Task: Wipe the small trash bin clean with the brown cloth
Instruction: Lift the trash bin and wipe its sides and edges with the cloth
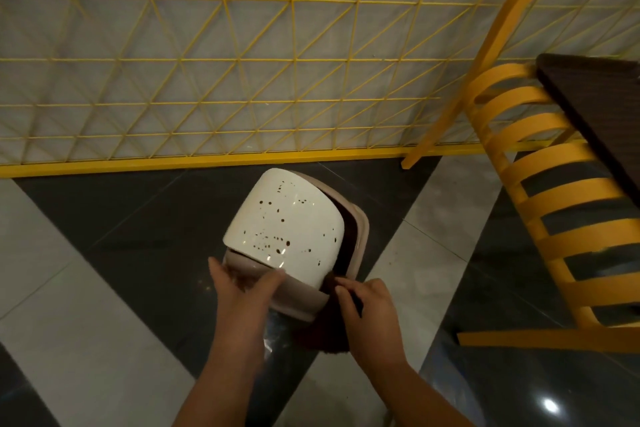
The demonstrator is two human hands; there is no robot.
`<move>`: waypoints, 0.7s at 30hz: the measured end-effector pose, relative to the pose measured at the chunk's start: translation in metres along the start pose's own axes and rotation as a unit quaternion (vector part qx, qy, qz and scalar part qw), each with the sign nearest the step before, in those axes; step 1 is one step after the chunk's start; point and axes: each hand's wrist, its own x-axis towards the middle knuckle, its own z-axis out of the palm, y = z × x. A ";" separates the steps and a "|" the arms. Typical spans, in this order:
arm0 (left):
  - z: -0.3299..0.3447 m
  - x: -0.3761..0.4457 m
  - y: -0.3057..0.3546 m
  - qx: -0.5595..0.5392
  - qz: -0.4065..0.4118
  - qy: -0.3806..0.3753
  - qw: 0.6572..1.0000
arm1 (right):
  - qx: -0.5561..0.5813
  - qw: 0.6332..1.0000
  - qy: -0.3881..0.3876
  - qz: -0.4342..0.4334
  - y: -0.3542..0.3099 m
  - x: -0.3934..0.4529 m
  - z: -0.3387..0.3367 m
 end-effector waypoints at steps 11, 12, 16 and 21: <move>0.016 -0.003 -0.005 0.139 0.086 0.020 0.986 | -0.232 0.963 -0.035 -0.133 0.022 0.059 -0.042; 0.015 -0.001 -0.004 0.143 0.088 0.010 0.986 | -0.233 0.965 -0.018 -0.115 0.023 0.065 -0.046; 0.003 0.010 0.003 0.148 0.092 -0.031 0.984 | -0.278 0.940 -0.019 -0.195 0.026 0.054 -0.040; -0.017 0.018 0.013 0.145 0.096 -0.073 0.982 | -0.161 0.975 -0.069 -0.138 0.024 0.034 -0.037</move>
